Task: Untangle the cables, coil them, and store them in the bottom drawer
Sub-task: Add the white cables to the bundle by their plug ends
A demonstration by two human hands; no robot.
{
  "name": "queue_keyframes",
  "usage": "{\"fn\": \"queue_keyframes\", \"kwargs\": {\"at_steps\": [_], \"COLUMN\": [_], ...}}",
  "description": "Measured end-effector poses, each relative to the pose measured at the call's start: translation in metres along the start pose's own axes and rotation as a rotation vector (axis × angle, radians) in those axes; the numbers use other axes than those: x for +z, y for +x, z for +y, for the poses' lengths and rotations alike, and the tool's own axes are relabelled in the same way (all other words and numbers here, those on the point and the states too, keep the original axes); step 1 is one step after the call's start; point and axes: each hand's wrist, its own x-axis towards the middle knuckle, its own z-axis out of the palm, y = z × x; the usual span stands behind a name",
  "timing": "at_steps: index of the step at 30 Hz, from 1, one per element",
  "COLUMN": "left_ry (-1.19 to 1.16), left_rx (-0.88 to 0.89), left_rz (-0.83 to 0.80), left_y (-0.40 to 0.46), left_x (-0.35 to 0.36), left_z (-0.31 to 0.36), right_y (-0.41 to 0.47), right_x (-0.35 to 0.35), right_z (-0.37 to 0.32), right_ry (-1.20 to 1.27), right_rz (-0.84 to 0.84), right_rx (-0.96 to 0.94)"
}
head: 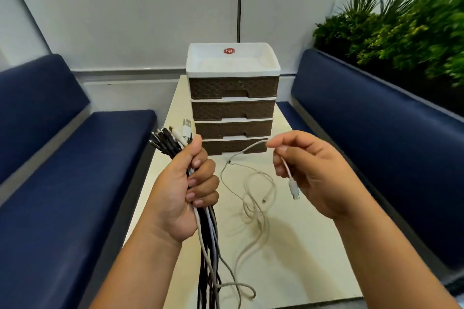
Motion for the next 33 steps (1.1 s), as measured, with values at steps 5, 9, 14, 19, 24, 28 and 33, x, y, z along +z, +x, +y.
{"fn": "queue_keyframes", "kwargs": {"at_steps": [5,9,14,19,24,28,33], "left_ry": [0.023,0.039,0.113,0.213,0.286,0.286,0.252], "left_rx": [0.037,0.079,0.132,0.214,0.264,0.276,0.356], "left_rz": [0.009,0.007,0.011,0.019,0.024,0.066,0.245], "left_y": [-0.024,-0.043,-0.066,-0.087,-0.097,-0.104,-0.108], "left_x": [0.016,0.031,0.058,0.086,0.098,0.107,0.115], "left_z": [-0.008,-0.020,-0.046,-0.073,-0.099,-0.112,-0.109], "right_y": [-0.047,-0.078,-0.106,-0.135,-0.154,-0.161,-0.169], "right_x": [-0.023,-0.032,-0.023,0.008,0.024,0.026,0.022], "right_z": [-0.035,-0.051,-0.051,-0.044,-0.038,-0.027,-0.011], "right_ry": [0.304,0.100,-0.612,-0.335,-0.096,-0.204,-0.279], "right_rz": [0.016,0.086,0.329,0.186,0.117,0.138,0.109], "right_rx": [-0.112,-0.283,-0.435,-0.300,-0.272,-0.296,-0.325]}}
